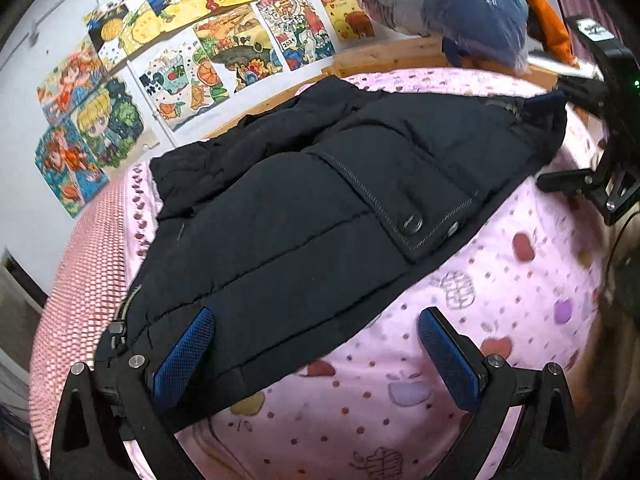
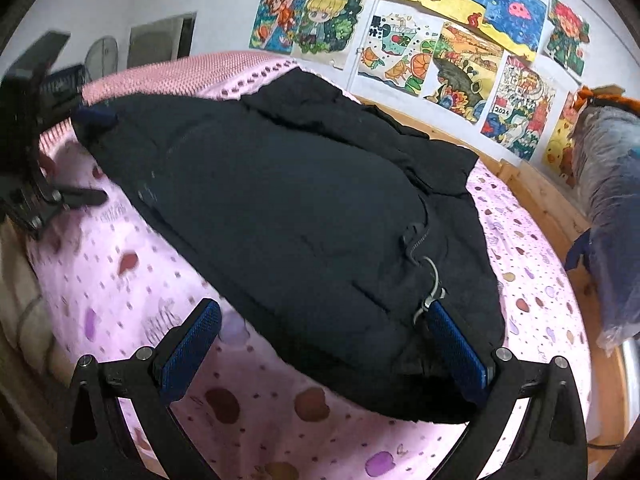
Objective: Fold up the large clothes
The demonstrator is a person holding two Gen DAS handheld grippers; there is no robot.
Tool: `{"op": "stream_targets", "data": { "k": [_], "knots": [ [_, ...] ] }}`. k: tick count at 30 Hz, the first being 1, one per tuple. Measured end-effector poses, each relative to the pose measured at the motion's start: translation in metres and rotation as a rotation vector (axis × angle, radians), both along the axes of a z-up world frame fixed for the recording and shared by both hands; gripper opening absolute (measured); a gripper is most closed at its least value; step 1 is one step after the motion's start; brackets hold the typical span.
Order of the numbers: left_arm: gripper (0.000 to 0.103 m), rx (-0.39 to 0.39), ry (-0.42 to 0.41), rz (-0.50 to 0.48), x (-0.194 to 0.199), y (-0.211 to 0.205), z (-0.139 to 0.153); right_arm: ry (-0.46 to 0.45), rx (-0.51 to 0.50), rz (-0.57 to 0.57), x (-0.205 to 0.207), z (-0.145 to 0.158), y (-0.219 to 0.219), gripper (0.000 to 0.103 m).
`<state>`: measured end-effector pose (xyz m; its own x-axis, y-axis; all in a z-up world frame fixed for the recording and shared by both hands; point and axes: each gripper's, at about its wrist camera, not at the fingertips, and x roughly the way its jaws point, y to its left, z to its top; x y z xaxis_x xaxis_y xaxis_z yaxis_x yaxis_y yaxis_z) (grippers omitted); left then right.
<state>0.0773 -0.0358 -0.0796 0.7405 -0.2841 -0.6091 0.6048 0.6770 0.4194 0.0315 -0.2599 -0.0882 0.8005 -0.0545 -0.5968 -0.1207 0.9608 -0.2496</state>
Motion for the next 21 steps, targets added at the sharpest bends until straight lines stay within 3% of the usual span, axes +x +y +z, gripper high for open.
{"op": "stream_targets", "data": {
  "k": [3, 7, 10, 15, 21],
  "knots": [
    [0.103, 0.056, -0.066, 0.017, -0.004, -0.003, -0.004, -0.005, -0.099, -0.027, -0.003, -0.006, 0.009, 0.102],
    [0.103, 0.127, -0.215, 0.08, -0.008, -0.008, -0.008, -0.066, -0.211, -0.087, -0.006, -0.007, 0.021, 0.102],
    [0.103, 0.121, -0.251, 0.105, -0.007, -0.006, -0.01, -0.123, -0.258, -0.158, -0.002, -0.003, 0.027, 0.101],
    [0.103, 0.128, -0.328, 0.101, -0.011, -0.006, -0.01, -0.197, -0.203, -0.226, 0.002, 0.012, 0.024, 0.101],
    [0.103, 0.133, -0.328, 0.121, -0.015, -0.005, -0.012, -0.266, -0.213, -0.238, 0.011, 0.024, 0.019, 0.101]
  ]
}}
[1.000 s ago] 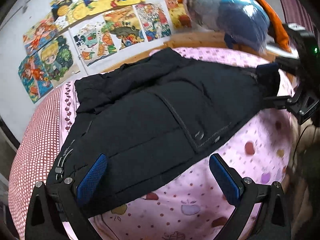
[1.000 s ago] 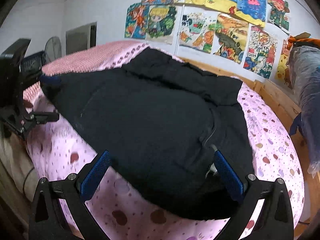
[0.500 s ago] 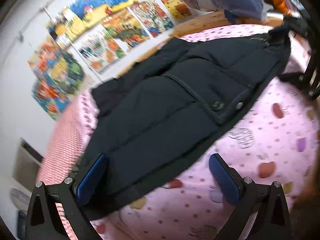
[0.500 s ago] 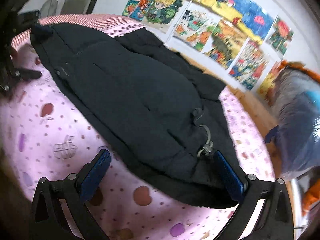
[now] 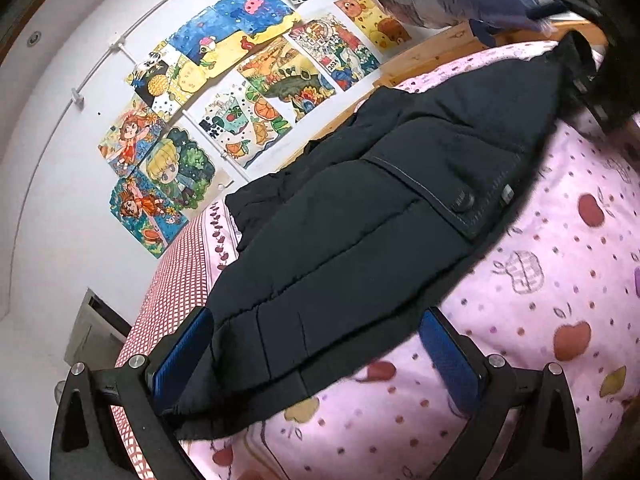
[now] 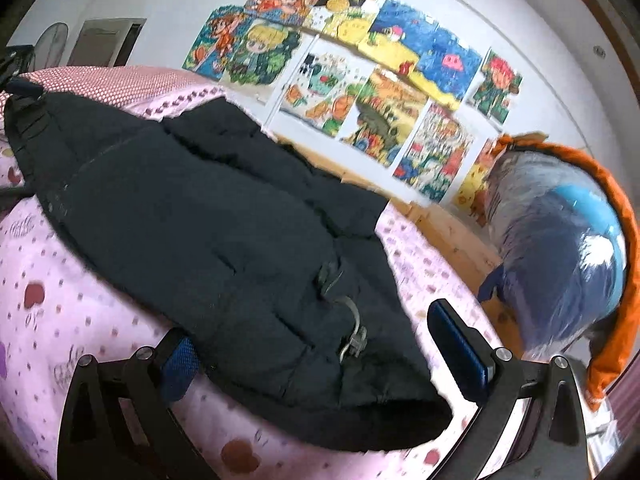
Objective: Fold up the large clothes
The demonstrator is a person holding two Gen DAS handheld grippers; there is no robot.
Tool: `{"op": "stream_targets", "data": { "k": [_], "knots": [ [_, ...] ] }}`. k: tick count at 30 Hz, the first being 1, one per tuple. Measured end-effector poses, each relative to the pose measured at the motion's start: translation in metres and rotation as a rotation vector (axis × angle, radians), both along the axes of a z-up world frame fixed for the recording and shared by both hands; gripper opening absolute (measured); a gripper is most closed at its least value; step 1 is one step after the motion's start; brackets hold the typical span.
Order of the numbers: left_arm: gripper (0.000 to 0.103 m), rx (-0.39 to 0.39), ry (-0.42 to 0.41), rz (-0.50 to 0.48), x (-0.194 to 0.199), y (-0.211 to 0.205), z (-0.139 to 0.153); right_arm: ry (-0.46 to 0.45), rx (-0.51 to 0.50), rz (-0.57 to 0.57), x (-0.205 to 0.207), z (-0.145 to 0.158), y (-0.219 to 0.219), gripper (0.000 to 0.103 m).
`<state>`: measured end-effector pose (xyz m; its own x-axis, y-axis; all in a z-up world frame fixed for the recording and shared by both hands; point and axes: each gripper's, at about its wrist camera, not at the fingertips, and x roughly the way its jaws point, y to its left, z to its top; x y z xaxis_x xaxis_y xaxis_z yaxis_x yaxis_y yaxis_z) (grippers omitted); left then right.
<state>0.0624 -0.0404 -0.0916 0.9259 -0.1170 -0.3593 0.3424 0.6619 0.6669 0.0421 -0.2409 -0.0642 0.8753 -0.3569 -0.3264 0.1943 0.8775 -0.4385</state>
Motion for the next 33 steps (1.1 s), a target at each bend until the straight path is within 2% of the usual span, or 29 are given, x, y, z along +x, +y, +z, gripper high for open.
{"op": "stream_targets", "data": {
  "k": [4, 7, 10, 14, 19, 22, 24, 25, 27, 29, 30, 33],
  "knots": [
    [0.103, 0.023, -0.003, 0.013, -0.002, -0.001, -0.002, -0.048, 0.036, 0.014, 0.008, 0.017, -0.009, 0.101],
    [0.103, 0.043, -0.029, 0.076, 0.005, 0.0, -0.002, -0.053, 0.089, 0.028, 0.013, 0.024, -0.018, 0.101],
    [0.103, 0.051, -0.073, 0.154, 0.015, 0.003, -0.001, -0.05, 0.102, 0.037, 0.014, 0.021, -0.023, 0.101],
    [0.103, 0.028, -0.106, 0.2, 0.019, 0.011, 0.004, -0.028, 0.089, 0.036, 0.01, 0.008, -0.021, 0.101],
    [0.088, 0.019, -0.14, 0.227, 0.021, 0.011, 0.01, -0.027, 0.05, 0.03, -0.002, -0.001, -0.013, 0.099],
    [0.074, 0.02, -0.129, 0.227, 0.027, 0.009, 0.013, -0.027, 0.05, 0.04, -0.004, -0.002, -0.007, 0.084],
    [0.061, 0.011, -0.128, 0.227, 0.028, 0.006, 0.015, -0.025, 0.063, 0.057, -0.004, -0.002, -0.002, 0.065],
    [0.058, 0.006, -0.124, 0.228, 0.029, 0.005, 0.017, -0.024, 0.063, 0.066, -0.005, -0.002, 0.0, 0.061],
    [0.046, -0.001, -0.099, 0.226, 0.031, 0.003, 0.018, -0.015, 0.056, 0.09, -0.004, -0.002, 0.006, 0.042],
    [0.038, -0.007, -0.081, 0.221, 0.033, 0.003, 0.02, -0.015, 0.061, 0.104, -0.005, -0.001, 0.011, 0.031],
    [0.029, -0.022, -0.061, 0.214, 0.033, 0.003, 0.022, -0.011, 0.068, 0.115, -0.005, -0.001, 0.012, 0.025],
    [0.019, -0.069, -0.021, 0.206, 0.033, 0.005, 0.029, -0.014, 0.091, 0.125, -0.006, 0.001, 0.011, 0.017]
  ]
}}
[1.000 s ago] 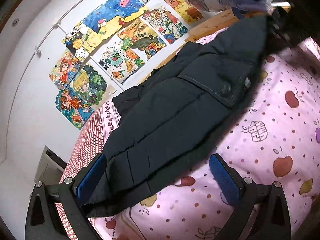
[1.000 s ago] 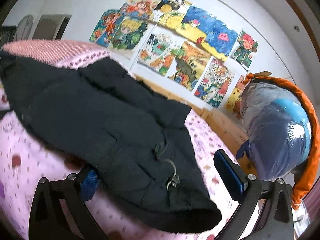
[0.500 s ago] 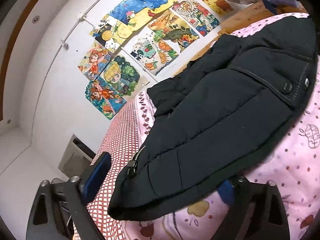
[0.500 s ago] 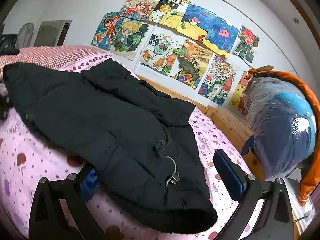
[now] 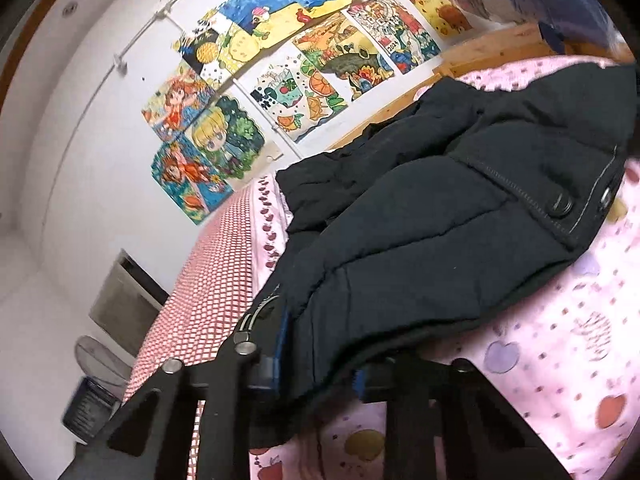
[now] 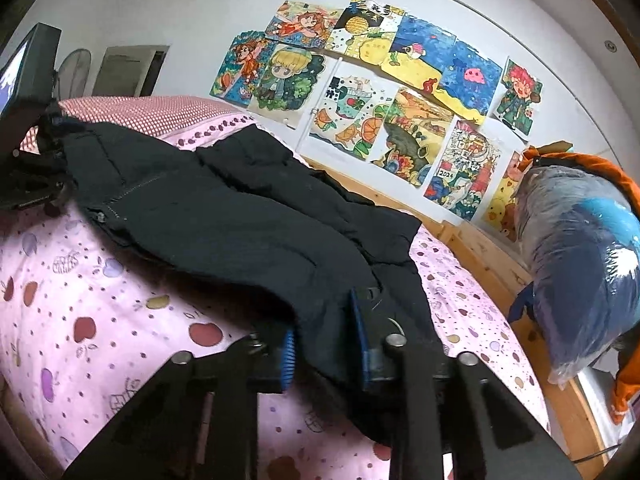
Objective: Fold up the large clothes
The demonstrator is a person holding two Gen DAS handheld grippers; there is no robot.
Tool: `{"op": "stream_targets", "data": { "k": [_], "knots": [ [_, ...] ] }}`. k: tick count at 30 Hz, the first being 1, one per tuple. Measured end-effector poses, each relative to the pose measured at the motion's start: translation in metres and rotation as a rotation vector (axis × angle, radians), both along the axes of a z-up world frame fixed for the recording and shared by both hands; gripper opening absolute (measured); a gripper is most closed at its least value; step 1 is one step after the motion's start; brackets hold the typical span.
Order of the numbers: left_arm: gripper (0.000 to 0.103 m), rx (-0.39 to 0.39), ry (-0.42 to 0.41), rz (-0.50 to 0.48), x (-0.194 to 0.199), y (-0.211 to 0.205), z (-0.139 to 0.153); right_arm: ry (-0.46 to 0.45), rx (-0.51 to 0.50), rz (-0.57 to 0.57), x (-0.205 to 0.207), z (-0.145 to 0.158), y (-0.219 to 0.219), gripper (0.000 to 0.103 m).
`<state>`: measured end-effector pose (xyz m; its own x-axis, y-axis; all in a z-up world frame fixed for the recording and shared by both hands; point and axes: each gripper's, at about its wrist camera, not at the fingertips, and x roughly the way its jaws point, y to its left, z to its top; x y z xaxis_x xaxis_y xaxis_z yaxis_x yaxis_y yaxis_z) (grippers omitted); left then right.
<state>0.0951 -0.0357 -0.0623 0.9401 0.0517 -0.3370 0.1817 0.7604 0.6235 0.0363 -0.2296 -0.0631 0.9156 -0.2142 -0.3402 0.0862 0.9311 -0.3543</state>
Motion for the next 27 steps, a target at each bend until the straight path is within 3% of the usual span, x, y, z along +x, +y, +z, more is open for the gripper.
{"op": "stream_targets", "data": {
  "k": [5, 13, 19, 27],
  "knots": [
    [0.011, -0.04, 0.009, -0.02, 0.0, -0.002, 0.013, -0.016, 0.064, -0.001, -0.006, 0.002, -0.008, 0.011],
    [0.01, -0.057, 0.094, -0.059, 0.026, -0.01, 0.061, -0.053, 0.062, 0.028, -0.003, 0.023, -0.024, 0.007],
    [0.01, -0.044, 0.147, -0.037, 0.062, -0.027, 0.097, -0.086, 0.013, 0.058, 0.026, 0.058, -0.035, 0.007],
    [0.01, -0.048, 0.171, -0.015, 0.117, -0.045, 0.127, -0.067, 0.086, 0.075, 0.09, 0.101, -0.065, 0.007]
  ]
}}
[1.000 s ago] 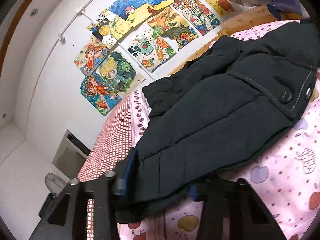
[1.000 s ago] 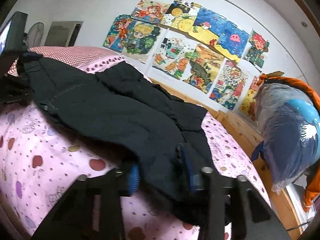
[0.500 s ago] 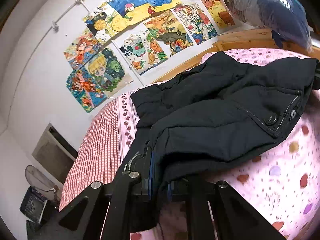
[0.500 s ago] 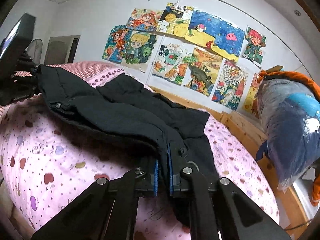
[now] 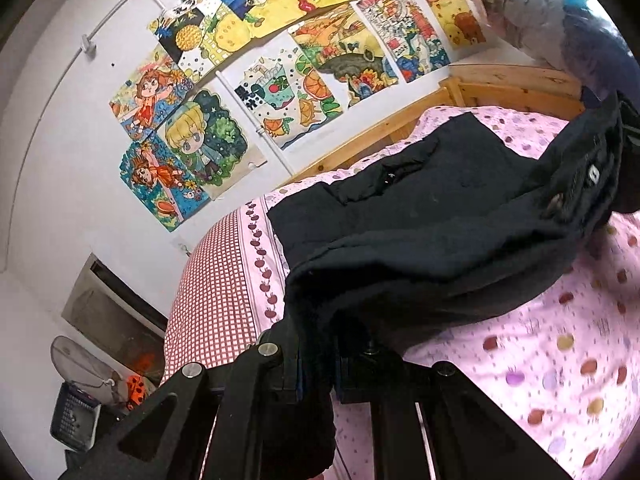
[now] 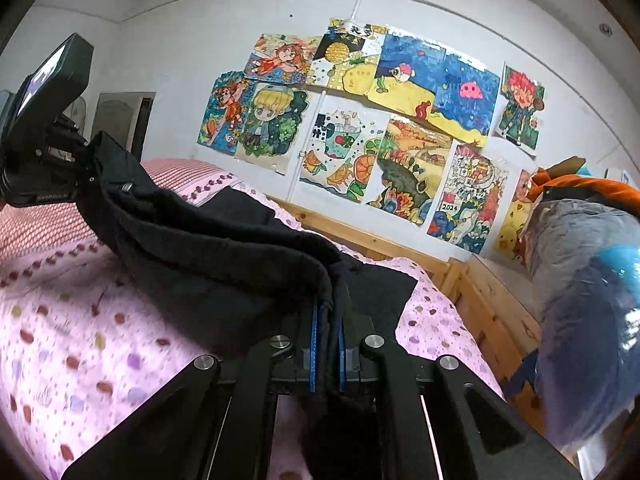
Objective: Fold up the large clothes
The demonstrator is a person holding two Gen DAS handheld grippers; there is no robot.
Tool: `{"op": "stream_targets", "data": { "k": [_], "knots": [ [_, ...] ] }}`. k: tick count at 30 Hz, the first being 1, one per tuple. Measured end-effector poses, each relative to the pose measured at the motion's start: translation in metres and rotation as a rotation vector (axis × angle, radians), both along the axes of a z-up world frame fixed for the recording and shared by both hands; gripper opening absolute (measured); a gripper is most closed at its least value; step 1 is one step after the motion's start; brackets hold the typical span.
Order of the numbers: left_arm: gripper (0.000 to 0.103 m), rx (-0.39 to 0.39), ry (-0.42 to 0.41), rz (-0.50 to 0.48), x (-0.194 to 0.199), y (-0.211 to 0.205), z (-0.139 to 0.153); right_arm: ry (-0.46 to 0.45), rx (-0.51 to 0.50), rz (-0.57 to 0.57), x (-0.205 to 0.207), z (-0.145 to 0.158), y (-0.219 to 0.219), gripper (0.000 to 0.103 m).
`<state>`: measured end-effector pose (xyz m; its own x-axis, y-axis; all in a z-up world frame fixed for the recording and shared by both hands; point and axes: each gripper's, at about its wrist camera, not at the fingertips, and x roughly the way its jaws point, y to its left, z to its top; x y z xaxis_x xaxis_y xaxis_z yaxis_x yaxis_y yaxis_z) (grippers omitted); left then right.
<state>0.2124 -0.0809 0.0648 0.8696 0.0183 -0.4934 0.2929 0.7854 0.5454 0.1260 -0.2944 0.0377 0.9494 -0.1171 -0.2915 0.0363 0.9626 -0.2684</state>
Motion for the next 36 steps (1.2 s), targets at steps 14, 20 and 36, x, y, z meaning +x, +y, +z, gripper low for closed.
{"op": "stream_targets", "data": {
  "k": [14, 20, 36],
  "knots": [
    [0.01, -0.066, -0.043, 0.052, 0.063, -0.028, 0.006, 0.037, -0.074, -0.006, 0.069, 0.01, -0.015, 0.007],
    [0.01, -0.075, -0.085, 0.048, 0.094, -0.045, 0.0, 0.065, -0.131, -0.002, 0.095, 0.004, -0.02, 0.007],
    [0.009, -0.151, -0.094, 0.098, 0.232, -0.072, -0.032, 0.078, -0.196, -0.043, 0.228, -0.018, -0.059, 0.006]
  ]
}}
